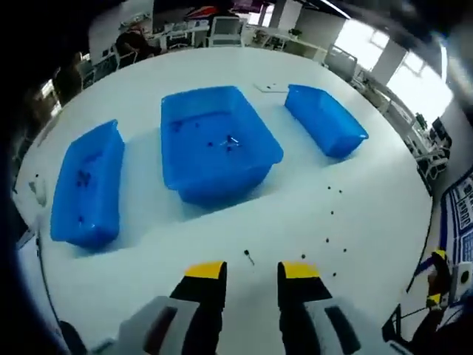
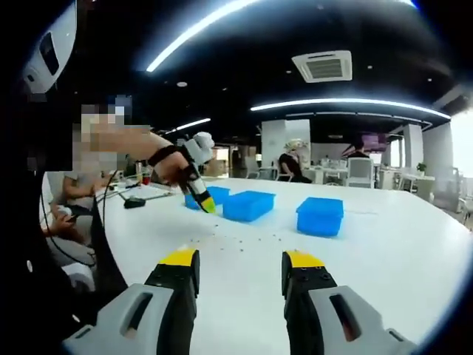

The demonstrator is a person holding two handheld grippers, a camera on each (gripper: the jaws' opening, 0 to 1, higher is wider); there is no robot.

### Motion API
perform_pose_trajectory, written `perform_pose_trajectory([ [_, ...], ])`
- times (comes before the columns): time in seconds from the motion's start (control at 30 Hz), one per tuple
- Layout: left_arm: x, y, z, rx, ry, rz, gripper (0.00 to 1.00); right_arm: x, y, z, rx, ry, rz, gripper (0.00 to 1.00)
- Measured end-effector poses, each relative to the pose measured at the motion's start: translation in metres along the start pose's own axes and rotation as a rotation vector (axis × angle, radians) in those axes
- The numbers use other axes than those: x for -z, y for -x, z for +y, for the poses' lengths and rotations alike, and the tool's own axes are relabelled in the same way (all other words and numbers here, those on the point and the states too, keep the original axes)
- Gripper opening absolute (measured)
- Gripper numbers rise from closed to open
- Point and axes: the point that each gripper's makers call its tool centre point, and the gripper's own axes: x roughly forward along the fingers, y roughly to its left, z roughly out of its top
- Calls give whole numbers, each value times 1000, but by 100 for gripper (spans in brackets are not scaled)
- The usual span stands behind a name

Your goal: Pick up the resistors one by one and place each resistor into its matching bin, sorting the parts by color and model until every resistor is separated into the correct bin for its type

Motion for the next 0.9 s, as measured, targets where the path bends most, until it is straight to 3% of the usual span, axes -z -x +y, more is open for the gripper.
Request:
perform_pose_trajectory([
  [0.2, 4, -10, -11, 22, -29, 34, 26, 6, 4, -3, 20, -19, 2, 46],
  [0.37, 10, -18, -5, -19, -42, 77, 22, 7, 7, -3, 22, -26, 3, 46],
  [0.53, 2, -20, 3, -41, -29, 77, 16, 7, 8, -5, 27, -29, 0, 46],
  [0.9, 8, -28, 10, -58, -46, 117, 16, 6, 8, -5, 29, -35, -4, 46],
])
